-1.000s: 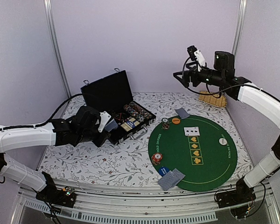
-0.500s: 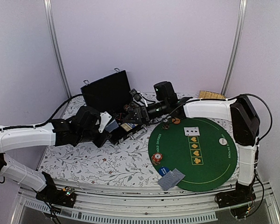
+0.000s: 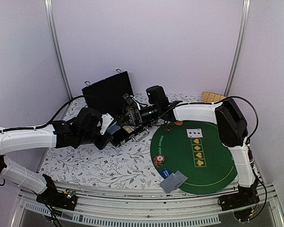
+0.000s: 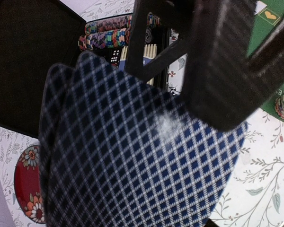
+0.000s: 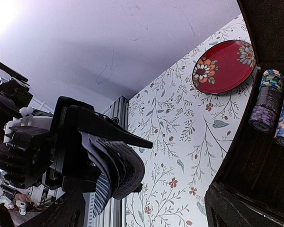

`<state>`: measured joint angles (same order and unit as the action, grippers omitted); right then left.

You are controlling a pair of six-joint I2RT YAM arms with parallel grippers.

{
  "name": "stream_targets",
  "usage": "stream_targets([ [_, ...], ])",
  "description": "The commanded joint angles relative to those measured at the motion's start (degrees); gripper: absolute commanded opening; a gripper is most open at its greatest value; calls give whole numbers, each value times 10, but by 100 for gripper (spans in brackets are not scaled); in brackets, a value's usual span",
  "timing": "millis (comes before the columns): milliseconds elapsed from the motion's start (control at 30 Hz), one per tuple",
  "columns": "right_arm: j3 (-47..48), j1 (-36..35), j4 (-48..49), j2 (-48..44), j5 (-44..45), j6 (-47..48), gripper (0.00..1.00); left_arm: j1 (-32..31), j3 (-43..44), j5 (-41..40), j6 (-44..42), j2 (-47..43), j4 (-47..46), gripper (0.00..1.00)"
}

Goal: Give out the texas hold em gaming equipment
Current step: Pick up the poker card from the face-down deck piles.

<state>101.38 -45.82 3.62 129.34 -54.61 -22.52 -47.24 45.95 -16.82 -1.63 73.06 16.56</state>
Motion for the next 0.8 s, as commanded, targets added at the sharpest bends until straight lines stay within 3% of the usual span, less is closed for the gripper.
stream_targets([
  [0, 43, -15, -5, 23, -22, 5, 89, -5, -3, 6, -5, -7, -16, 44],
  [233, 70, -23, -17, 57, 7, -5, 87, -5, -2, 10, -6, -5, -18, 44],
  [367, 123, -28, -80, 88, 26, 19, 81, -5, -2, 12, -7, -10, -19, 42],
  [567, 133, -26, -181, 37, 85, 106, 52, -5, -7, 10, -7, -12, -22, 38],
  [767, 132, -25, -249, 3, 136, 158, 33, -5, -5, 8, -7, -5, -21, 38],
])
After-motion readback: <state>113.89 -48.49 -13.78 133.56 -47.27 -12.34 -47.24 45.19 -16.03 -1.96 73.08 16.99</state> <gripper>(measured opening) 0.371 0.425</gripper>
